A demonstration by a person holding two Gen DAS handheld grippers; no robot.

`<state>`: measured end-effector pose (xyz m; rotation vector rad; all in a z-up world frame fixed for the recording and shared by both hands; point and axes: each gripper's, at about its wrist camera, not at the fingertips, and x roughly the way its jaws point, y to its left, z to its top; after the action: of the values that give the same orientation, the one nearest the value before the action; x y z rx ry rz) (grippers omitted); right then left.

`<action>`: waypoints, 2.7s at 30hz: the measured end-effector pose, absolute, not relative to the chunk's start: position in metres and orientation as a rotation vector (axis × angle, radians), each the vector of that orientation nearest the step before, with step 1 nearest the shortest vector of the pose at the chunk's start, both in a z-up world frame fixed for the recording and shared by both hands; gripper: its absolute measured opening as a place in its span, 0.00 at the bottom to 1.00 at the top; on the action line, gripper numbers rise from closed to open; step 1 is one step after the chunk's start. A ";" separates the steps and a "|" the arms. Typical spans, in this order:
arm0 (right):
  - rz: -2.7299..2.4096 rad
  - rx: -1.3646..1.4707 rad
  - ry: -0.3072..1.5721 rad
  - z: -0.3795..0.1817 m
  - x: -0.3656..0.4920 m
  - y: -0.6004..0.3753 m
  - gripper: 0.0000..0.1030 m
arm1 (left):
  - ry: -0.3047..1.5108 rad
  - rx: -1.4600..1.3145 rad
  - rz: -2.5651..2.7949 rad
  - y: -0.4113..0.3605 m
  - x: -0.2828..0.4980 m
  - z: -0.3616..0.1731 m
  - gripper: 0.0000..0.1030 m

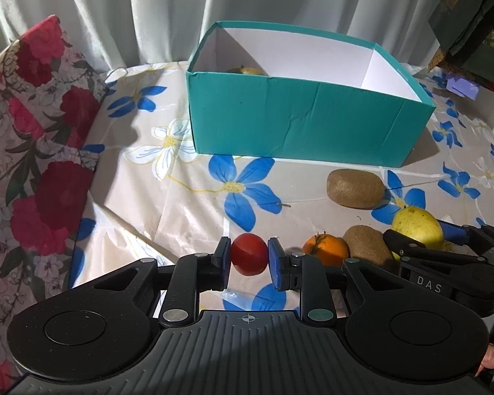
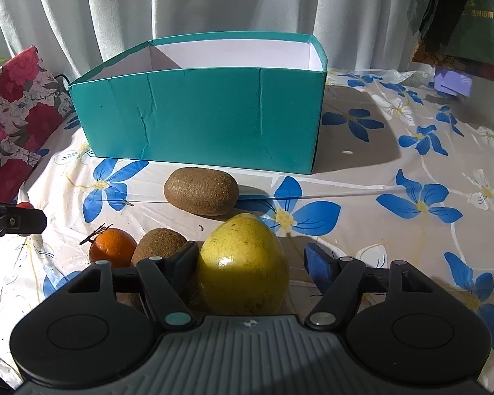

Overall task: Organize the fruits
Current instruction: 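Close the right tool on the yellow pear while the left tool holds the tomato, then carry the tomato over the teal box with the left tool while the right tool lifts the pear, then lower the tomato into the box and open the left tool while the right tool carries the pear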

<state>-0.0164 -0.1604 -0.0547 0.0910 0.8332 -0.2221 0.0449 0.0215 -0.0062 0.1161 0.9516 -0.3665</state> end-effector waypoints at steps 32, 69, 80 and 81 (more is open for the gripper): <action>-0.243 0.187 0.712 -0.028 -0.039 -0.186 0.56 | 0.936 0.131 -0.336 0.010 0.054 0.021 0.26; -0.317 0.242 0.590 -0.002 -0.072 -0.216 0.56 | 0.615 0.139 -0.329 -0.087 0.134 0.085 0.27; -0.329 0.238 0.599 -0.001 -0.069 -0.216 0.56 | 0.669 0.141 -0.315 -0.086 0.164 0.056 0.27; -0.331 0.237 0.599 0.000 -0.069 -0.216 0.56 | 0.674 0.142 -0.314 -0.086 0.167 0.052 0.27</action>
<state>-0.0687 -0.2161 -0.0004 0.2366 0.5986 -0.3308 0.1672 -0.0857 0.0520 0.1418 0.6739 -0.3145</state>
